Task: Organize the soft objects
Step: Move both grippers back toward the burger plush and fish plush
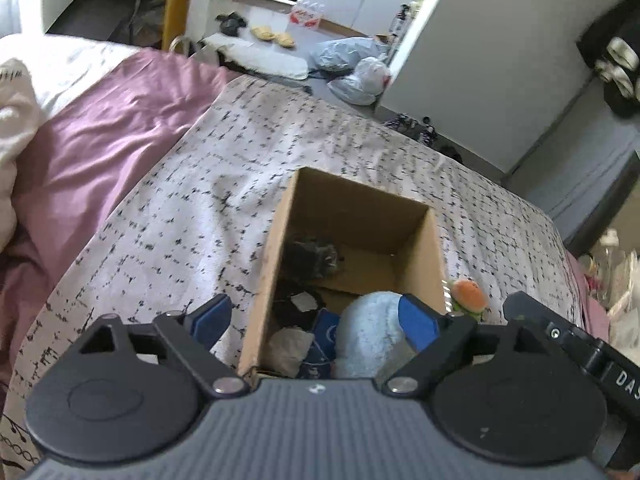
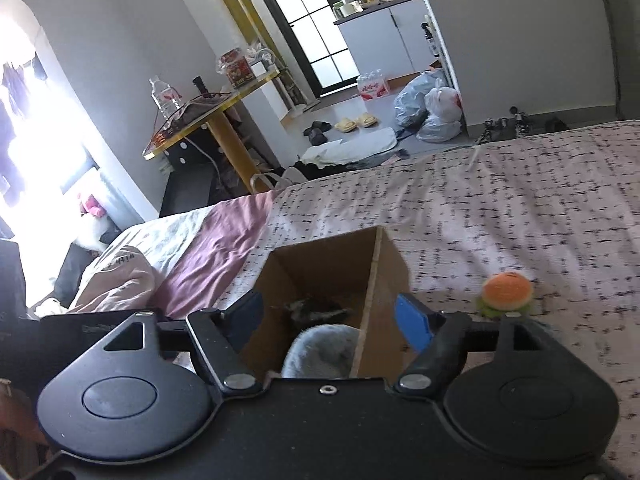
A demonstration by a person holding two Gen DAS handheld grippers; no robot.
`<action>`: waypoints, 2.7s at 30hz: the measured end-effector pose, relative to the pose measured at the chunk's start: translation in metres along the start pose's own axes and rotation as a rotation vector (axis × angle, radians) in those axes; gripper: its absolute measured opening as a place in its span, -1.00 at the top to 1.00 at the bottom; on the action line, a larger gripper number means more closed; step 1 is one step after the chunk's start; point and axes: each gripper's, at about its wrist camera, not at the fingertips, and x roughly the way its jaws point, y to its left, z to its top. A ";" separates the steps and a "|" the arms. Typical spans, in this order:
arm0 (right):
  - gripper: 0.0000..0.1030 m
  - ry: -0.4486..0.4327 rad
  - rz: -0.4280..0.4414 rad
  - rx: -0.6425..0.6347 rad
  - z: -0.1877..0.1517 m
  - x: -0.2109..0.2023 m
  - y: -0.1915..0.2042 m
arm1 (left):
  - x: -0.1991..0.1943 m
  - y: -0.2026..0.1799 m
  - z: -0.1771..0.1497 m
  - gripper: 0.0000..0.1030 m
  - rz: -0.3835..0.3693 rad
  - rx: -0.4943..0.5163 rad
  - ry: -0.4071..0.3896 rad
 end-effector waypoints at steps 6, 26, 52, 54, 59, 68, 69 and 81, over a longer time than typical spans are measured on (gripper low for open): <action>-0.57 -0.021 -0.033 -0.012 -0.002 -0.024 -0.020 | -0.013 -0.021 -0.011 -0.91 -0.004 0.026 -0.011; -1.00 -0.048 -0.001 -0.022 -0.009 -0.075 -0.070 | -0.015 -0.063 -0.042 -1.00 0.017 0.151 -0.052; -0.74 0.009 -0.049 0.186 -0.036 -0.046 -0.146 | 0.027 -0.150 -0.045 -0.99 0.057 0.390 -0.005; -0.73 0.016 -0.046 0.200 -0.037 -0.041 -0.150 | 0.035 -0.151 -0.046 -0.94 0.059 0.383 0.017; -0.67 0.028 -0.033 0.240 -0.035 -0.029 -0.159 | 0.052 -0.157 -0.042 -0.92 0.053 0.385 0.045; -0.61 0.059 -0.012 0.301 -0.031 -0.001 -0.171 | 0.069 -0.164 -0.023 -0.90 0.060 0.346 0.062; -0.61 0.064 -0.013 0.305 -0.031 0.003 -0.172 | 0.070 -0.165 -0.020 -0.90 0.052 0.345 0.062; -0.42 0.124 -0.011 0.337 -0.033 0.043 -0.172 | 0.084 -0.177 -0.001 -0.80 0.033 0.327 0.044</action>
